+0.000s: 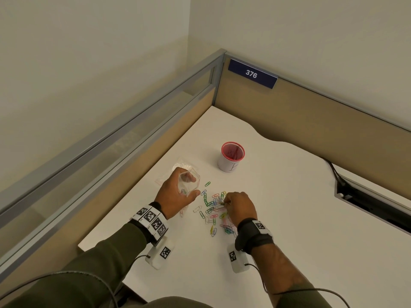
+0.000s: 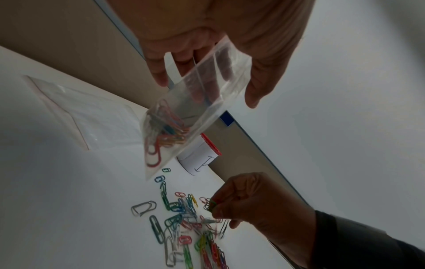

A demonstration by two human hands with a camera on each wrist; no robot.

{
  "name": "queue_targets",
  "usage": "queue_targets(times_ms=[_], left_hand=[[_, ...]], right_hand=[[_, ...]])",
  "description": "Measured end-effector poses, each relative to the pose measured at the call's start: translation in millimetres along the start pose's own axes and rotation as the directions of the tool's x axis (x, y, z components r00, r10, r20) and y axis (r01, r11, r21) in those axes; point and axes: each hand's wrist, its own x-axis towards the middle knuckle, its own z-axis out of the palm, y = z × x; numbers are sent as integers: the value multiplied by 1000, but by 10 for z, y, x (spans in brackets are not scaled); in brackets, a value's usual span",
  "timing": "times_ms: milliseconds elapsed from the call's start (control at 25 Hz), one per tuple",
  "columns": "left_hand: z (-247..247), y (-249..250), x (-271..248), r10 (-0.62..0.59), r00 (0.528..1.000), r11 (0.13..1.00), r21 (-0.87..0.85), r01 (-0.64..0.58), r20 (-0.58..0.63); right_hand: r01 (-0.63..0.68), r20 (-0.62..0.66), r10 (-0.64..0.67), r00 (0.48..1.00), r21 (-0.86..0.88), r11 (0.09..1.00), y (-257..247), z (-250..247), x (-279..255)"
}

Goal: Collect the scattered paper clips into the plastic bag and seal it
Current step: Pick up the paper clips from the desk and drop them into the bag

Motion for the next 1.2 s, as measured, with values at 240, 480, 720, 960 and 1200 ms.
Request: queue_targets(times_ms=[240, 480, 720, 960, 1200], left_hand=[[113, 24, 27, 15, 999, 1000, 4, -15, 39], [211, 54, 37, 5, 997, 999, 37, -8, 74], [294, 220, 32, 22, 997, 999, 43, -25, 79], [279, 268, 15, 3, 998, 1000, 28, -5, 70], [192, 187, -14, 3, 999, 998, -57, -1, 45]], right_hand=[[-49, -79, 88, 993, 400, 915, -22, -320, -86], [129, -181, 17, 983, 760, 637, -537, -1062, -285], [181, -170, -80, 982, 737, 652, -881, -1036, -353], [197, -207, -80, 975, 644, 739, -931, -969, -359], [173, -282, 28, 959, 661, 730, -619, -919, -195]])
